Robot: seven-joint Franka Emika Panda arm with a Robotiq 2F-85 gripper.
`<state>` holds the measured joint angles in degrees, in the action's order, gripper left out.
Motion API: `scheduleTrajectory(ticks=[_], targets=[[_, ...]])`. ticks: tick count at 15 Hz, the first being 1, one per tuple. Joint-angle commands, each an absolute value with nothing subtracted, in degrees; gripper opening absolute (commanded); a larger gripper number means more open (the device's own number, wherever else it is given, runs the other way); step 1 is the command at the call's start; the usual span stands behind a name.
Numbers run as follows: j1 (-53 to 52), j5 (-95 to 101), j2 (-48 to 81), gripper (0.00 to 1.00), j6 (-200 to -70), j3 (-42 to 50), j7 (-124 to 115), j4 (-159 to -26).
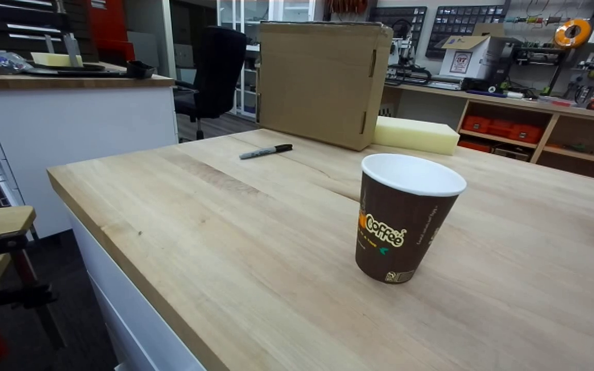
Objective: Move the brown cup to the left
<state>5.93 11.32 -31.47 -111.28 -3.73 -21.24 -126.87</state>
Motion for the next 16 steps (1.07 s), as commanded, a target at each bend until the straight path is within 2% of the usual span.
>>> scheduleTrajectory(ticks=[1, 5, 9, 16], targets=[[8.2, 8.7, -28.7, 1.0, -111.9, 1.6, -19.2, -124.4], [6.8, -1.7, -20.8, 1.0, -116.8, 7.1, -15.2, -122.7], [6.2, -11.2, -11.0, 1.0, -120.7, 7.9, -11.0, -120.9], [7.5, -6.7, 1.5, 1.0, -126.5, 7.1, -13.7, -121.2]])
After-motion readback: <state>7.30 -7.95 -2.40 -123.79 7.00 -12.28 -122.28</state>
